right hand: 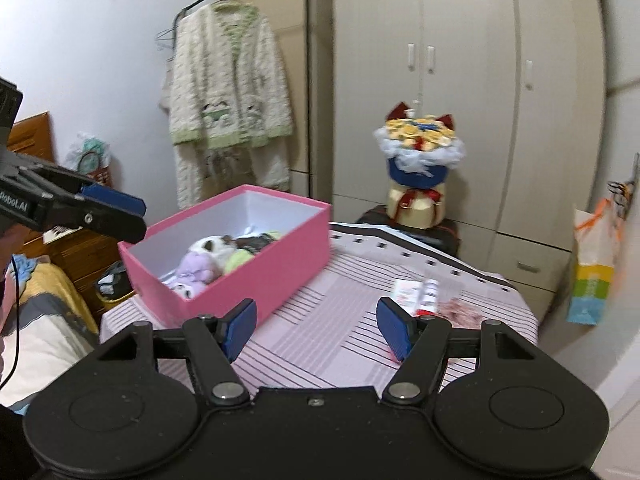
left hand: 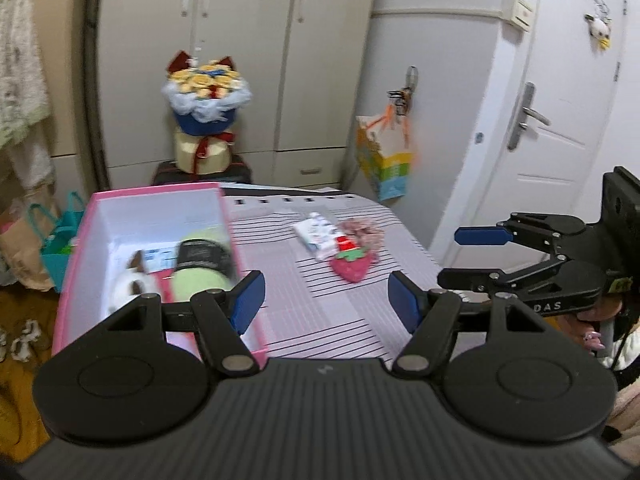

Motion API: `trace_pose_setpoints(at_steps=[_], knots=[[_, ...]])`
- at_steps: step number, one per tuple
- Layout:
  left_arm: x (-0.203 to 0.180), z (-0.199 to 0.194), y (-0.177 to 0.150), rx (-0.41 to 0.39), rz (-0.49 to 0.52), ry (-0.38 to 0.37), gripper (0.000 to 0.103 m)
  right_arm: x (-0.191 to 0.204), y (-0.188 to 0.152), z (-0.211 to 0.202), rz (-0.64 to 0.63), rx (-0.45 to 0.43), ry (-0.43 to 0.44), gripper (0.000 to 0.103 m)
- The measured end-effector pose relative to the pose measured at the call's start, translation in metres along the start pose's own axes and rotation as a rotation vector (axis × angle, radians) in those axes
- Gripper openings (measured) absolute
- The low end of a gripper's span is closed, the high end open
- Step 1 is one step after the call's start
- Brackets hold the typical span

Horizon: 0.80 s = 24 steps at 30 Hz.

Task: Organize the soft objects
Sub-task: 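Grasp the red strawberry plush with the left gripper while the right gripper grasps the pink floral scrunchie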

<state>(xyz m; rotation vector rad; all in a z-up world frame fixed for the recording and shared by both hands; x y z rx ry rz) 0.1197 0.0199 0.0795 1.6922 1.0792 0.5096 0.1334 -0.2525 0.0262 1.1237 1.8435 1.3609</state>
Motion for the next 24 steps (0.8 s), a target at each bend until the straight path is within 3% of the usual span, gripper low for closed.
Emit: trace_pose_setpoints(at_steps=[7, 13, 24], knots=[[-0.024, 0.047, -0.002, 0.017, -0.003, -0.076, 0.067, -0.042, -0.009, 0.002, 0.038, 0.004, -0.054, 0.071], [-0.035, 0.089, -0.007, 0.019, -0.028, -0.092, 0.067, -0.076, -0.016, 0.016, 0.048, -0.005, -0.095, 0.071], [-0.044, 0.167, -0.039, 0.001, -0.013, -0.005, 0.067, -0.137, -0.045, 0.072, 0.099, -0.04, -0.103, 0.071]])
Point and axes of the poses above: each gripper's, at about its wrist camera, not at the fingertips, and z roughly the way its jaws point, x to its left, y to its top, the point moved 3 cm from there along z, roughly the way its jaws point, and after that the axes turned 9 degrees about -x, right-handed, at the moved point
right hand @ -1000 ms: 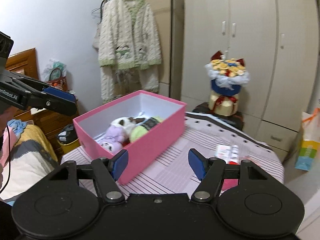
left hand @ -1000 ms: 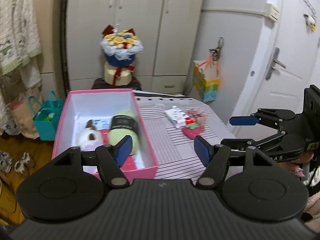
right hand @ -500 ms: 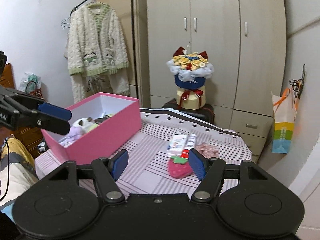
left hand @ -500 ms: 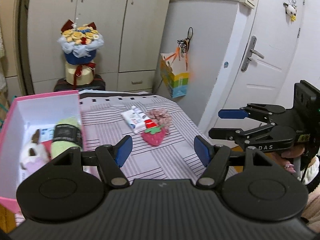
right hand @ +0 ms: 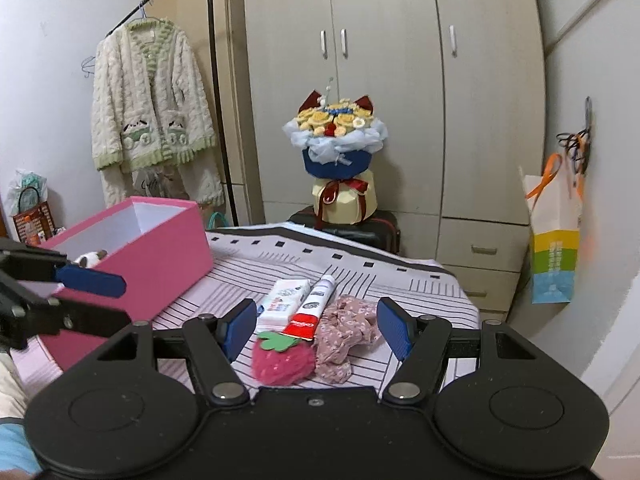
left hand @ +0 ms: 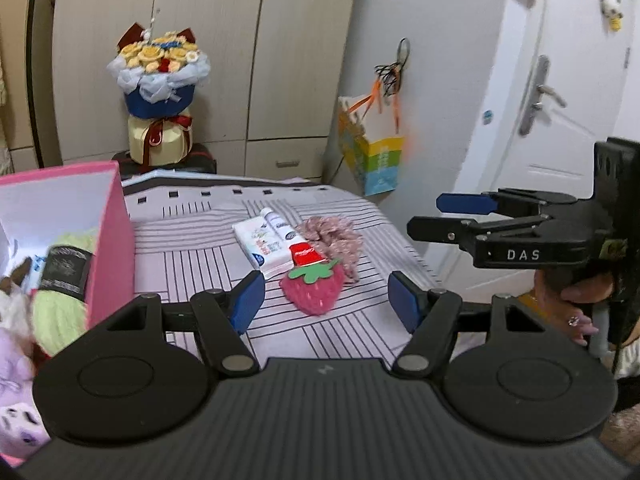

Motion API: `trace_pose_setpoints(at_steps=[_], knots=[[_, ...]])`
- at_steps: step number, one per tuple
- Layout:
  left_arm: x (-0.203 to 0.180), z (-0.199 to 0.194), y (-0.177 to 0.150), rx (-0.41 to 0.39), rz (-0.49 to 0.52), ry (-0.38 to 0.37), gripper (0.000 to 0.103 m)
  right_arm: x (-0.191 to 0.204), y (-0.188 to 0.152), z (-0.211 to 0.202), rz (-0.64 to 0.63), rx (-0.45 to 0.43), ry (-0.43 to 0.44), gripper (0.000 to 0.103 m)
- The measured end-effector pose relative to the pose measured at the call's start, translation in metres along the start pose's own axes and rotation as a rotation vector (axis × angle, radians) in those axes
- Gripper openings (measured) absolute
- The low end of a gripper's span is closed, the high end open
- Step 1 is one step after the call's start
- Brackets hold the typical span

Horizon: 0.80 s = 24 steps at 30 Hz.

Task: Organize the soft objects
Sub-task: 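Grasp the red strawberry plush with the left gripper while the right gripper grasps the pink floral scrunchie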

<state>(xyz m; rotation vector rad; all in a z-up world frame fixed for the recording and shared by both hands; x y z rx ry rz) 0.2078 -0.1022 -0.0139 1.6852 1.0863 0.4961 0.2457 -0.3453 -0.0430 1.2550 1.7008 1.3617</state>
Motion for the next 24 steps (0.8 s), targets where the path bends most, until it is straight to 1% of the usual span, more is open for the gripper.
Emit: trace_pose_setpoints(at_steps=[4, 7, 10, 14, 15, 17, 20, 22, 24], knots=[[0.0, 0.026, -0.015, 0.01, 0.029, 0.042, 0.067, -0.008, -0.008, 0.028, -0.024, 0.047, 0.021, 0.071], [0.003, 0.046, -0.021, 0.017, 0.017, 0.071, 0.067, -0.015, -0.013, 0.051, -0.028, 0.08, 0.039, 0.071], [0.002, 0.069, -0.027, 0.032, 0.012, 0.074, 0.067, -0.027, -0.018, 0.074, 0.001, 0.098, 0.066, 0.071], [0.003, 0.104, -0.038, 0.122, -0.067, 0.053, 0.067, -0.04, -0.029, 0.104, 0.063, 0.138, 0.087, 0.071], [0.002, 0.109, -0.04, 0.126, -0.07, 0.056, 0.067, -0.043, -0.033, 0.111, 0.079, 0.149, 0.085, 0.071], [0.0, 0.116, -0.041, 0.103, -0.061, 0.073, 0.067, -0.046, -0.039, 0.122, 0.095, 0.169, 0.092, 0.071], [-0.005, 0.127, -0.042, 0.079, -0.001, 0.103, 0.067, -0.048, -0.046, 0.133, 0.103, 0.197, 0.097, 0.071], [-0.006, 0.134, -0.043, 0.07, 0.02, 0.121, 0.067, -0.05, -0.05, 0.139, 0.122, 0.209, 0.106, 0.065], [-0.006, 0.14, -0.045, 0.079, 0.027, 0.134, 0.067, -0.049, -0.053, 0.142, 0.137, 0.223, 0.118, 0.056]])
Point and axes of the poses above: each gripper's, at about its wrist camera, not at the fingertips, and z roughly the way its jaws point, x to its left, y to its top, the point moved 3 cm from there along z, roughly the way its jaws point, and after that the axes turned 9 degrees about -x, right-handed, at the moved point
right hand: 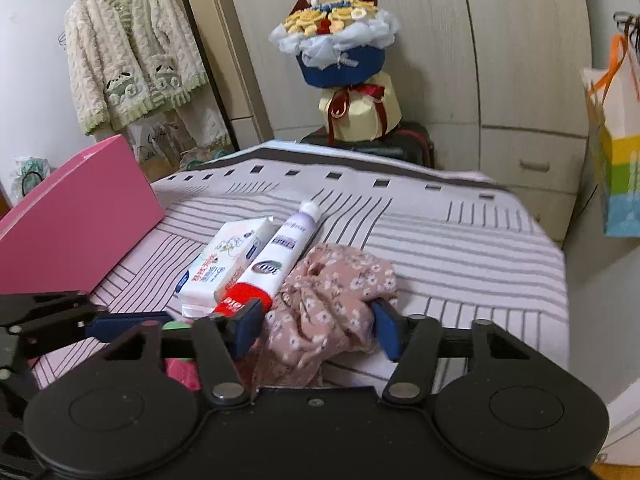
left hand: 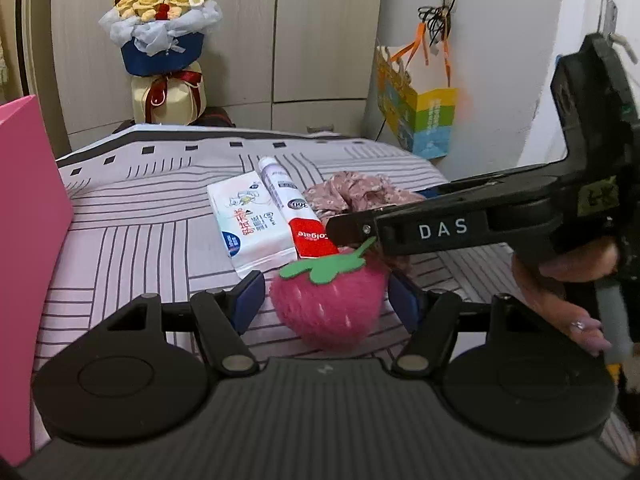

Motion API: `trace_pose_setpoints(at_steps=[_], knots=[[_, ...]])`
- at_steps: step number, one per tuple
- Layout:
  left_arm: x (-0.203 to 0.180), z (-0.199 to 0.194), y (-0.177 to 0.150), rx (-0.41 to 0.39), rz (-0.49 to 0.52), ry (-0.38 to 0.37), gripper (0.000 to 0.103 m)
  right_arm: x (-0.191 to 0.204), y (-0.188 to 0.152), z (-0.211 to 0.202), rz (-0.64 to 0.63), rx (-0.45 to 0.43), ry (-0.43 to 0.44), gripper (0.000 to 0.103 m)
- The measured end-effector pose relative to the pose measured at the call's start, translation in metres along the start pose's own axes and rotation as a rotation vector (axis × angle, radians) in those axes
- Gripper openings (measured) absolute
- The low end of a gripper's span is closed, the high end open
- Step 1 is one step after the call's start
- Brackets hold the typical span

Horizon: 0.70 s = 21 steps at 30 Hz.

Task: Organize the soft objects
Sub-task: 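Grasp the red strawberry plush with the left gripper while the right gripper grasps the pink floral scrunchie, then carry the strawberry plush and the scrunchie with both grippers over the pink box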

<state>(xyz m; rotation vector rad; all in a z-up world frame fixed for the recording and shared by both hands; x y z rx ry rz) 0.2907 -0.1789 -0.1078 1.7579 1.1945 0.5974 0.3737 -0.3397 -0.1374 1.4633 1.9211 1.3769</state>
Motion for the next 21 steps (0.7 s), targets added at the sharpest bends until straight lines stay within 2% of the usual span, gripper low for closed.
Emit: trace_pose_setpoints(at_steps=[2, 4, 5, 10, 12, 15, 21], knots=[[-0.004, 0.003, -0.002, 0.001, 0.015, -0.001, 0.067, 0.0, -0.002, 0.0, -0.006, 0.004, 0.0, 0.046], [-0.007, 0.004, -0.003, 0.0, 0.031, -0.001, 0.067, 0.001, -0.003, -0.002, 0.008, 0.004, 0.021, 0.024], [-0.009, 0.005, -0.003, -0.001, 0.04, 0.004, 0.067, 0.002, -0.003, -0.003, 0.016, 0.005, 0.032, 0.021], [-0.015, 0.012, -0.005, 0.023, 0.079, 0.057, 0.067, 0.012, -0.008, -0.012, -0.03, -0.015, 0.001, 0.018], [-0.016, 0.012, -0.006, 0.03, 0.085, 0.051, 0.065, 0.015, -0.01, -0.017, -0.042, -0.024, -0.01, 0.018], [-0.015, 0.009, -0.004, 0.04, 0.085, 0.054, 0.053, 0.016, -0.013, -0.025, -0.046, -0.039, -0.032, 0.018], [-0.01, -0.009, -0.006, 0.053, 0.032, 0.013, 0.051, 0.022, -0.021, -0.043, -0.046, -0.059, -0.085, 0.018]])
Point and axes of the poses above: each gripper's, at about its wrist camera, not at the fingertips, and z roughly the way its jaws point, x to its left, y to its top, the point moved 3 cm from there along z, roughly the way its jaws point, and after that the axes turned 9 degrees about -x, right-handed, at the moved point
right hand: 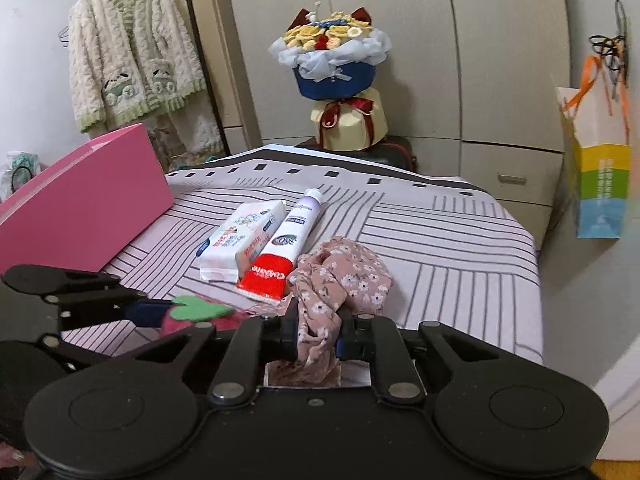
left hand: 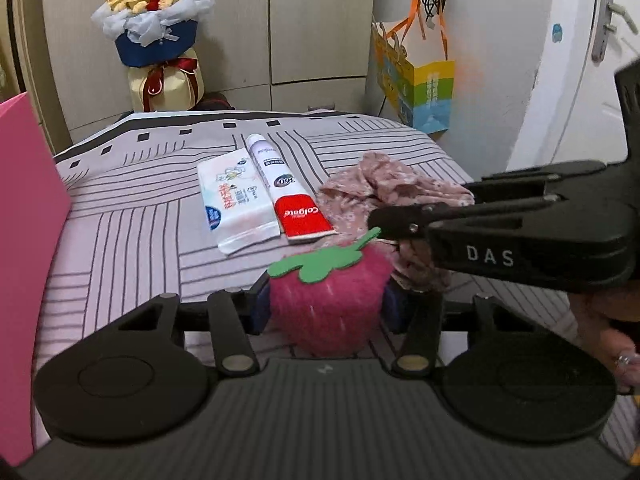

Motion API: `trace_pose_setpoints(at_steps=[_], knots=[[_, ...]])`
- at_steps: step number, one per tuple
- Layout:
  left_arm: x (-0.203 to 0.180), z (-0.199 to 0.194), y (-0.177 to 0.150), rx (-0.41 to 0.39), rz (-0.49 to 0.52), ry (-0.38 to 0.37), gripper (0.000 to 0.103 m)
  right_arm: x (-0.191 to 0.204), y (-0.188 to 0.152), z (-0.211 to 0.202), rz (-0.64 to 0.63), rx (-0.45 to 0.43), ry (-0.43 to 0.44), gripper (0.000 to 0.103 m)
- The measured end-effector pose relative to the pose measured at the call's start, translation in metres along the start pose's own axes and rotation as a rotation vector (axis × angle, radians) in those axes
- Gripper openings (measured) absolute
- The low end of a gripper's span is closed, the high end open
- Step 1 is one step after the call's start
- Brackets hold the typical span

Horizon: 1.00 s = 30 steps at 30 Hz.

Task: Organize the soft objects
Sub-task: 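Carry the strawberry plush and the scrunchie with both grippers over the pink box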

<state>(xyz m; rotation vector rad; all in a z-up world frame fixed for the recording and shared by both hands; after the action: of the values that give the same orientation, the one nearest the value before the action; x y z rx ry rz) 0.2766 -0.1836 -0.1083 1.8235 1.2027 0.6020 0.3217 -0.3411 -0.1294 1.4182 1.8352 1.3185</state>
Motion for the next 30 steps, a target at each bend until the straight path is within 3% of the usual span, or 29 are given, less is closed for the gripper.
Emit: trace_pose_setpoints(at_steps=[12, 19, 30], knots=[[0.016, -0.053, -0.018, 0.001, -0.121, -0.081, 0.052, 0.024, -0.027, -0.052, 0.084, -0.063, -0.127, 0.018], [0.03, -0.088, -0.024, 0.006, -0.167, -0.143, 0.052, 0.057, -0.046, -0.086, 0.106, -0.08, -0.13, 0.018], [0.046, -0.142, -0.029, 0.059, -0.15, -0.195, 0.052, 0.118, -0.056, -0.125, 0.032, 0.006, 0.009, 0.018]])
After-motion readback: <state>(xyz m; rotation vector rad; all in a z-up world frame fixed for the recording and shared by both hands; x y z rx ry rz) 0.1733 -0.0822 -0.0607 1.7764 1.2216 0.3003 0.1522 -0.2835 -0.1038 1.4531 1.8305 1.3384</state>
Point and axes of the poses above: each gripper's, at about its wrist camera, not at the fingertips, and z roughly the way its jaws point, x to its left, y to its top, the point moved 3 cm from there along z, roughly the way its jaws point, and after that the axes turned 9 degrees about -x, right-handed, at the moved point
